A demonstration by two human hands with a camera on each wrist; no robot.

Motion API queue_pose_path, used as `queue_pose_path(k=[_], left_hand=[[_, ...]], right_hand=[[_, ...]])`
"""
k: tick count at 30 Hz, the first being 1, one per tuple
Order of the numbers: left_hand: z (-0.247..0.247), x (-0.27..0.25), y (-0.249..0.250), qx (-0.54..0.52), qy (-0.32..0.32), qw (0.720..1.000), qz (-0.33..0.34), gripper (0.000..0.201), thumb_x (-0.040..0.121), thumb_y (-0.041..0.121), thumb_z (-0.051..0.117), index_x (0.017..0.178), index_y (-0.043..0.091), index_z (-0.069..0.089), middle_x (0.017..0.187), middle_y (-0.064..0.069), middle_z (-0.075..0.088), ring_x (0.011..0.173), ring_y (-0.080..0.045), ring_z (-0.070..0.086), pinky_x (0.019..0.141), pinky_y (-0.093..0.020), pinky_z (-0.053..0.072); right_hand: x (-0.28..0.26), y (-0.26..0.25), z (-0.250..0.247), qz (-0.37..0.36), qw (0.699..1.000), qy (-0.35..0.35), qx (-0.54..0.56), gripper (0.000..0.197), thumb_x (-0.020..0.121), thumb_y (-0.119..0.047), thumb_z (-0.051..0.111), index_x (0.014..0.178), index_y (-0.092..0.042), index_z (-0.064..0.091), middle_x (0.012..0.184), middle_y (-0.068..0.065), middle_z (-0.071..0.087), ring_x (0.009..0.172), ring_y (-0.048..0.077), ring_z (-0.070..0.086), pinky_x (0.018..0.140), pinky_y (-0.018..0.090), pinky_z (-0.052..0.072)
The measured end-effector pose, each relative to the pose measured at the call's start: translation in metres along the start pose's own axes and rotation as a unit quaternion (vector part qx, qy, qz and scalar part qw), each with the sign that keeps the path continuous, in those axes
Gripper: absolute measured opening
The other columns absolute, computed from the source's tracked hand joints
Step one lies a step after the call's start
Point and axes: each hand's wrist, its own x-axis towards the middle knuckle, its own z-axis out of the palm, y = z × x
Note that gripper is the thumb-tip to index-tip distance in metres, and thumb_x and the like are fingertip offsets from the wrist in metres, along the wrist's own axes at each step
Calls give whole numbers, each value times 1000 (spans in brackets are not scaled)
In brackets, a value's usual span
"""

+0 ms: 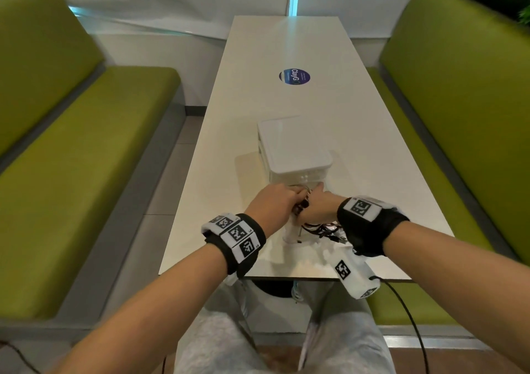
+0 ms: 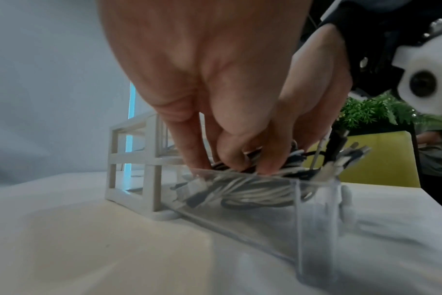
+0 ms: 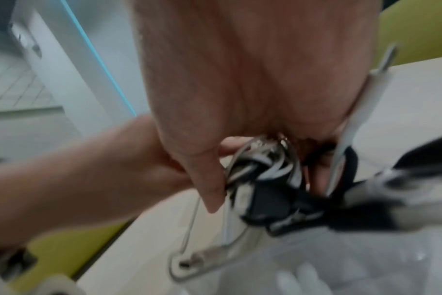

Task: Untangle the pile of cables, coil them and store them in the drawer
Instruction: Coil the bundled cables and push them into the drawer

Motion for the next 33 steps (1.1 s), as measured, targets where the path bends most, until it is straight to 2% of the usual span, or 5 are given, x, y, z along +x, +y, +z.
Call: queue_pose_path(k=[2, 7, 17, 22, 33], left_hand=[[1, -1, 1, -7, -2, 1000, -1, 46, 86, -1, 56, 129, 13, 61, 132, -3, 62, 110, -30, 63, 86, -42, 51], [8, -3, 6, 5, 7, 1000, 4, 40, 87, 0, 50, 126, 8, 58, 126, -5, 61, 105, -32, 62, 81, -45, 53], [15, -13, 5, 0, 66, 997, 43, 73, 69, -13, 62, 138, 8, 50, 134, -7, 60, 86, -33, 67, 70, -40, 58], [19, -10, 1, 3, 29, 998, 47, 65, 74, -4, 67, 136, 3, 51, 144, -12, 50, 85, -40, 64, 68, -48, 57], [9, -11, 9, 41, 64, 996, 41, 68, 63, 12, 84, 126, 8, 60, 121, -10, 64, 68, -30, 67, 52, -35, 52]], right_hand=[[-3, 5, -10, -30, 999, -23, -20, 61, 89, -33, 63, 139, -10, 39, 120, 11, 50, 102, 23, 55, 84, 27, 46], [-2, 5, 6, -18, 999, -8, -48, 103, 93, -44, 56, 148, 5, -15, 153, 21, 25, 139, 33, 34, 110, 35, 34], [12, 10, 9, 2, 998, 2, 69, 75, 100, -29, 43, 150, 5, -1, 157, 27, 6, 146, 40, 12, 119, 43, 15], [17, 9, 8, -19, 997, 6, 69, 85, 99, -27, 45, 149, 2, -18, 155, 26, 11, 141, 39, 26, 112, 37, 26], [9, 23, -21, -113, 990, -71, -50, 96, 86, -36, 70, 150, 0, 8, 139, 13, 49, 118, 26, 55, 98, 34, 49]])
